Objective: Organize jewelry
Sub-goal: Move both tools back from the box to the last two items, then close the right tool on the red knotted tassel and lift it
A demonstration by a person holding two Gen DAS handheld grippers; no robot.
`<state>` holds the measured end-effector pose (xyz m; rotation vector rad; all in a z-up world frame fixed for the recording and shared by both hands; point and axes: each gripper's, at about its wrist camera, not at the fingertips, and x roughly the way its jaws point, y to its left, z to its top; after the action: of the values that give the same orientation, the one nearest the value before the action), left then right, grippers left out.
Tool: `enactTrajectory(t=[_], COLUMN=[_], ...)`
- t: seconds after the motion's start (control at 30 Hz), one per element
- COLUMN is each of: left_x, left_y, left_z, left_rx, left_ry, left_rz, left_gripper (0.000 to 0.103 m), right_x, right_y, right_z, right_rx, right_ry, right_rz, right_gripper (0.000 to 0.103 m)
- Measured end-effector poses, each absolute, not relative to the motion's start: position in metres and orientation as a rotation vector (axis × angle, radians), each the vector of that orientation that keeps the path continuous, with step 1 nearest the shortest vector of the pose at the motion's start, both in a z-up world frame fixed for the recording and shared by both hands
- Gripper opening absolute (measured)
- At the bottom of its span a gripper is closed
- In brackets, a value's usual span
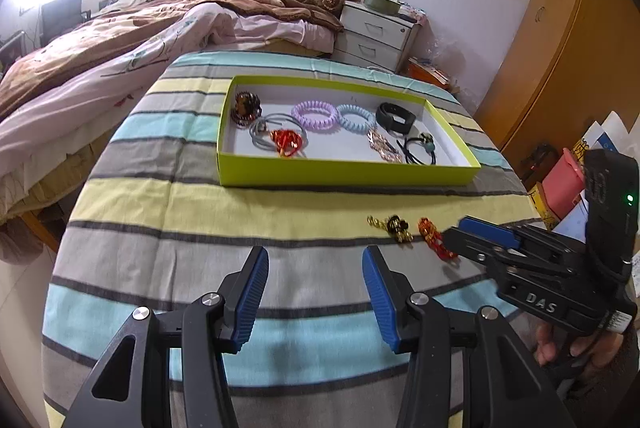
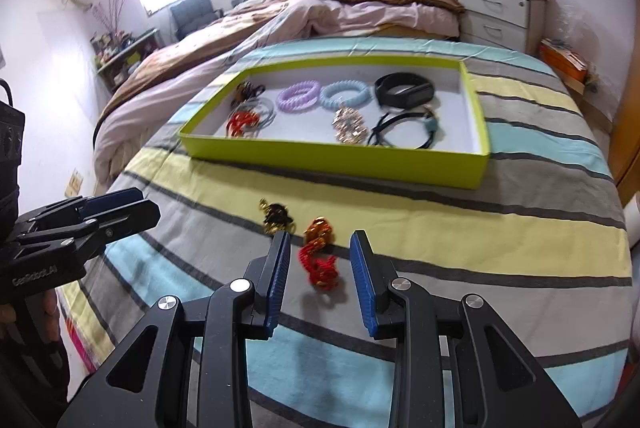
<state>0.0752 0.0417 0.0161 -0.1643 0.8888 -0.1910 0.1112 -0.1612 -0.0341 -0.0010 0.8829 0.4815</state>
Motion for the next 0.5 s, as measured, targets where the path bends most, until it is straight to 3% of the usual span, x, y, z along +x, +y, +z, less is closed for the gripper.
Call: enactTrajectory(t=[0.5], left_x=[0.064], left_y=[0.047], left_z=[0.005], left_rx=[-0.204], left_ry=[0.944], left_rz=[-0.189], left_gripper=[0.048], right_x=[0.116], right_y=[-0.144], right_z=[-0.049], right_rx=[-0.116], right_ry=[0.931], right_rz=[0.449], right_gripper=[0.032])
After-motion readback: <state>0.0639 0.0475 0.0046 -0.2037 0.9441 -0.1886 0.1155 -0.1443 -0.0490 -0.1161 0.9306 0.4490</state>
